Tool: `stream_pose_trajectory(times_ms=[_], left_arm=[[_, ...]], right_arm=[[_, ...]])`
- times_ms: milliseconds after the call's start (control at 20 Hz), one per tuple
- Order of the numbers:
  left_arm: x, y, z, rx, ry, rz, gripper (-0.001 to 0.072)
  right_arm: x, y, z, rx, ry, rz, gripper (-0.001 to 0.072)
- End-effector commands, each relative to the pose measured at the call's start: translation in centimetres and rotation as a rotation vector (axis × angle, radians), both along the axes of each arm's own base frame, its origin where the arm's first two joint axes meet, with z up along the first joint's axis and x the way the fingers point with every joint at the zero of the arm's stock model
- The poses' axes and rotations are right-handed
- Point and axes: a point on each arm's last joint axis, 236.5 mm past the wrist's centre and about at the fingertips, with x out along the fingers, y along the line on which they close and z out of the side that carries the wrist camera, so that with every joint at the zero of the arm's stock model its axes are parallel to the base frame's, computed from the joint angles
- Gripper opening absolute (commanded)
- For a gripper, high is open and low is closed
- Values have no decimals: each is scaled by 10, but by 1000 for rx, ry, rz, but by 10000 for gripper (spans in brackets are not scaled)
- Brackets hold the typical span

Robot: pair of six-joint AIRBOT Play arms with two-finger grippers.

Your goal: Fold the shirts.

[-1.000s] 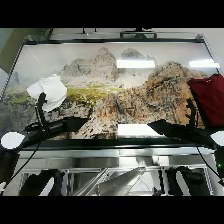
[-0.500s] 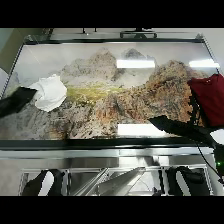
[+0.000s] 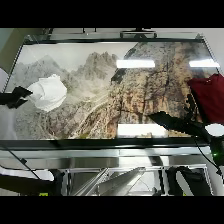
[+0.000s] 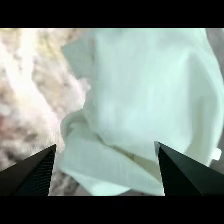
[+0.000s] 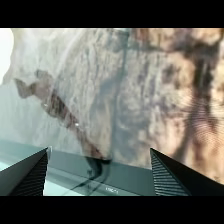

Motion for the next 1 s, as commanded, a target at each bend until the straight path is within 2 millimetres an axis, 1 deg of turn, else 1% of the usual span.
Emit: stream_pose_trajectory(times_ms=[0,100,150,200,250,300,350,400,500,550,600,700,750,800,850,900,950], left_arm=[[34,-44,-44,-80,46,-171,717],[52,-67,-48,-70,35,-242,715],[58,-78,-49,-72,34,-272,670],[64,-88,-48,-80,38,-289,460],[67,-100,-43,-91,42,-319,-8],[70,-113,-32,-106,28,-350,11],[73,-131,-13,-155,-1,-388,10],[79,-155,18,-241,-61,-428,9],[88,-212,101,-424,-234,-511,9],[84,-245,146,-496,-320,-584,9],[72,-280,185,-541,-384,-671,9],[41,-343,240,-560,-466,-818,9],[29,-369,256,-550,-491,-856,9],[19,-390,266,-546,-506,-875,11],[7,-417,272,-558,-510,-887,18],[-4,-437,272,-572,-500,-901,17],[-15,-456,266,-584,-480,-925,18]], right_arm=[[6,-3,-14,7,44,-18,703],[7,-3,-21,13,73,-17,703],[7,-3,-24,16,86,-18,704],[7,-2,-26,22,95,-17,703],[5,1,-26,35,108,-7,703],[1,5,-25,51,120,11,703],[-6,10,-24,65,131,43,703],[-13,15,-22,73,136,83,703],[-25,23,-19,87,143,147,703],[-26,24,-19,85,134,163,703],[-26,24,-18,82,119,170,703],[-22,25,-12,74,79,191,703],[-21,26,-8,67,61,205,703],[-20,26,-2,61,40,221,703],[-17,26,4,55,22,230,703],[-15,26,11,53,5,239,703],[-13,26,17,50,-9,247,703]])
